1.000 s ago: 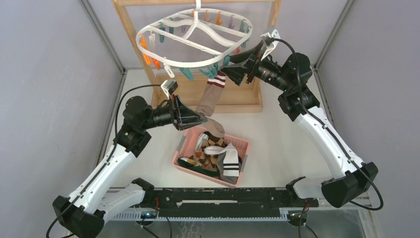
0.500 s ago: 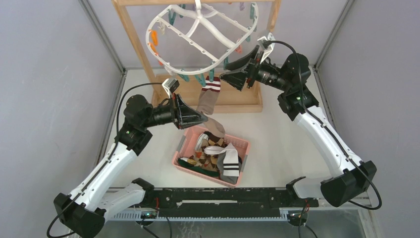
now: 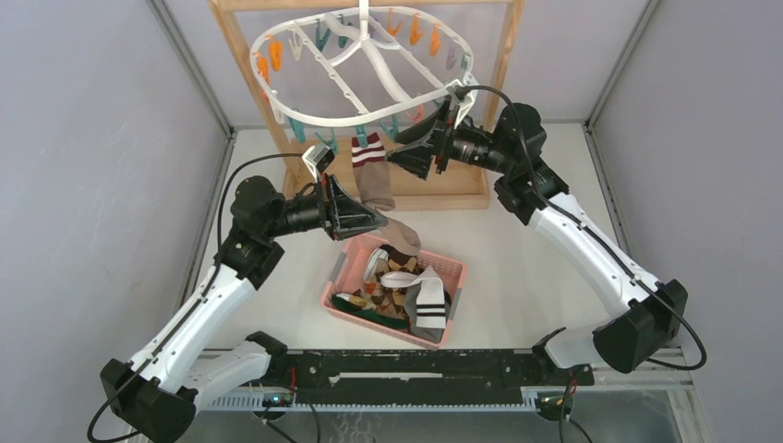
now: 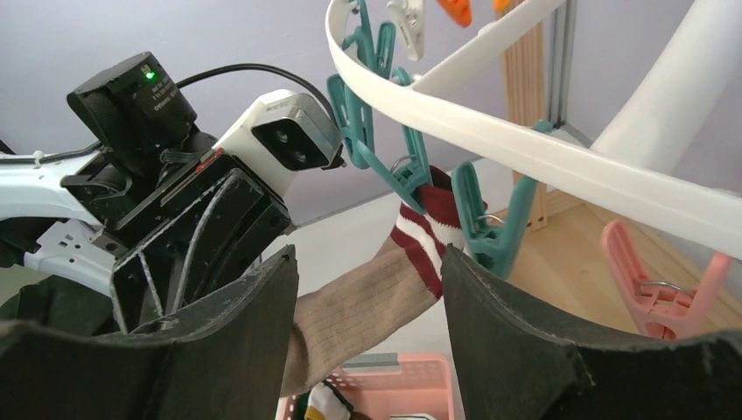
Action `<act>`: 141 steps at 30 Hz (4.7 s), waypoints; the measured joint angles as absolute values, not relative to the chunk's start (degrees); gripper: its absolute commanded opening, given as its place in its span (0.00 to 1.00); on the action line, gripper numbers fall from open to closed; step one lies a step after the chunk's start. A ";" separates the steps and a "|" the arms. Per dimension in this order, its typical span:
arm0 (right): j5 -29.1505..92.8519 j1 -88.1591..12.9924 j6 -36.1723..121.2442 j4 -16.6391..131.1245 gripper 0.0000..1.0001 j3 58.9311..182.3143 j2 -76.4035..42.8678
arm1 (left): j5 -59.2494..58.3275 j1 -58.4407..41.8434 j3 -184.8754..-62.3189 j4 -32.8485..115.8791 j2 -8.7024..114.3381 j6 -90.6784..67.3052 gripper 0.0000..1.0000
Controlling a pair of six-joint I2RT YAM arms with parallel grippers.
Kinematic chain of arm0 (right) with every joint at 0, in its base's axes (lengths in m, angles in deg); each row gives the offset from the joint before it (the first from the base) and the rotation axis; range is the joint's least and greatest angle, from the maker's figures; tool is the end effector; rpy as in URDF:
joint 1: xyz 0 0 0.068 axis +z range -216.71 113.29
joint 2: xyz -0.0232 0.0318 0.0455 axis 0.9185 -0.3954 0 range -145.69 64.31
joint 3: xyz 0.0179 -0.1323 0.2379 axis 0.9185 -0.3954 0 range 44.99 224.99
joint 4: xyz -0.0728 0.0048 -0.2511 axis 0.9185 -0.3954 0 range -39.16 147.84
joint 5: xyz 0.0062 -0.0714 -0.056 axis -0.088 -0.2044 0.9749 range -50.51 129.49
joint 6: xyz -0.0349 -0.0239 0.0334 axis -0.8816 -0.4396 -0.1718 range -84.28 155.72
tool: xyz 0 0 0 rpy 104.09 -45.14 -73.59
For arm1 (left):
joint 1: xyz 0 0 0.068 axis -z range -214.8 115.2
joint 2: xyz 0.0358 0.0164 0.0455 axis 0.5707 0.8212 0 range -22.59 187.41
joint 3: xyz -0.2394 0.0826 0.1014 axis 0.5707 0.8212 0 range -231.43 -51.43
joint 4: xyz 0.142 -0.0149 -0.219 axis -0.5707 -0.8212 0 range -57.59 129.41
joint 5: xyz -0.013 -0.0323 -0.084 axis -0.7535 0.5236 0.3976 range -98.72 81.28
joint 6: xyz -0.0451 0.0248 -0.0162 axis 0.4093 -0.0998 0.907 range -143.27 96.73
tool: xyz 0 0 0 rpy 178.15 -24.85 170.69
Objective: Remove the socks clipped to the hanger
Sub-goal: Remove the sock from the hanger.
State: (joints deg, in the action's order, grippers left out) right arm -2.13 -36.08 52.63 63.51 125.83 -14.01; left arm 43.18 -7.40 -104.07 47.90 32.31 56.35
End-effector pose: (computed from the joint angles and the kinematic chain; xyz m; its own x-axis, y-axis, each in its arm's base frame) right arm 0.2533 0.1774 0.4571 -0.1580 0.1591 -0.9745 -0.9413 0.2738 0.1973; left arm 0.1743 -0.1219 0.3902 -0.9451 -0.1938 -0.2632 0.2711 -0.0153 -0.9624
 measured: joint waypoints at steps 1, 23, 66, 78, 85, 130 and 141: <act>-2.09 -35.66 52.63 63.68 0.68 125.94 -14.58 | 43.18 -7.40 -104.07 47.88 32.31 56.37 0.00; -1.50 -31.71 51.38 64.03 0.68 133.65 -23.19 | 43.07 -7.44 -103.39 45.80 23.54 57.86 0.00; -2.83 -29.91 54.22 67.66 0.71 138.55 -29.92 | 42.52 -7.47 -101.71 38.74 17.60 58.29 0.00; -2.83 -31.03 58.29 70.53 0.71 138.55 -30.95 | 42.52 -7.47 -99.92 36.93 17.09 58.27 0.00; -1.76 -31.42 58.73 70.26 0.71 137.41 -30.75 | 42.54 -7.47 -99.92 36.91 17.25 58.25 0.00; 4.92 -32.67 57.79 78.90 0.56 130.26 -29.57 | 45.54 -7.62 -100.33 35.62 24.04 57.27 0.00; 1.08 -33.28 59.73 78.96 0.16 131.55 -30.51 | 45.52 -7.68 -100.60 35.42 24.76 57.18 0.00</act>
State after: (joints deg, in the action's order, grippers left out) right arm 1.08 -33.28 59.73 78.96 131.55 -30.51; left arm 45.52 -7.68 -100.60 35.42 24.76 57.18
